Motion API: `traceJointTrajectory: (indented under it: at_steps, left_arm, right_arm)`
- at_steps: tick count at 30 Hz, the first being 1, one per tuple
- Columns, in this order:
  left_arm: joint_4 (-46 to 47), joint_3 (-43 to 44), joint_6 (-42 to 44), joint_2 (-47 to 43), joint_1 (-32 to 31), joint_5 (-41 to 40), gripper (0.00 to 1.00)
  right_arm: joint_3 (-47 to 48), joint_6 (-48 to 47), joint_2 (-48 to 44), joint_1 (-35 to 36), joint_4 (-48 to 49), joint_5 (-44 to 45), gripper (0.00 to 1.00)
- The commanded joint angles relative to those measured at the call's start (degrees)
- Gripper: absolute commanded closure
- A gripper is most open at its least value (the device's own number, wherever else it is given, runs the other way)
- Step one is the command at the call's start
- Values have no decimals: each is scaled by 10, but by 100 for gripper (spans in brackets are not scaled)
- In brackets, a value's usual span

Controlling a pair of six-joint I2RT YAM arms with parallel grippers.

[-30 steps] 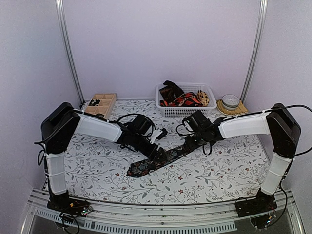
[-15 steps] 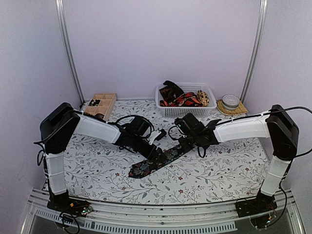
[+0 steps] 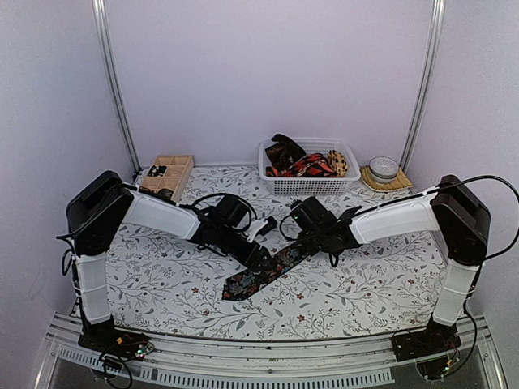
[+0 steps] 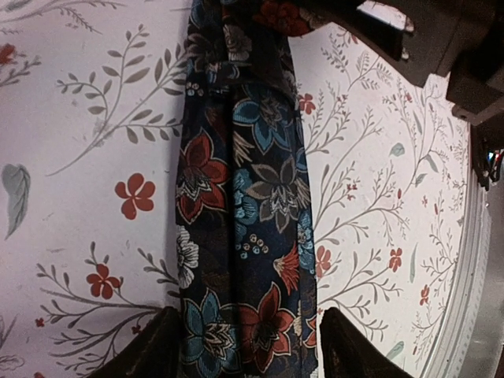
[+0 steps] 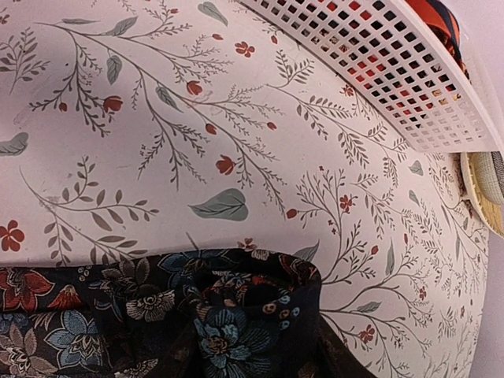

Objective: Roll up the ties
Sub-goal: Roll the tie at the center of the board.

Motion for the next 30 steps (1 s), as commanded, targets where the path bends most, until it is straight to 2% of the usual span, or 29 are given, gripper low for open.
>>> traceJointTrajectory:
  at_steps: [1, 7, 14, 30]
  left_arm:
    - [-109, -41, -16, 44, -6, -10, 39]
    - [-107, -42, -17, 45, -7, -9, 40]
    - [-108, -43, -17, 44, -7, -13, 40]
    - [-107, -34, -18, 51, -6, -14, 40]
  right_arm:
    - [-13, -23, 37, 4, 35, 22, 60]
    - [-38, -23, 39, 8, 59, 1, 59]
    - [-59, -48, 26, 13, 70, -38, 48]
    - [-43, -43, -53, 13, 21, -113, 25]
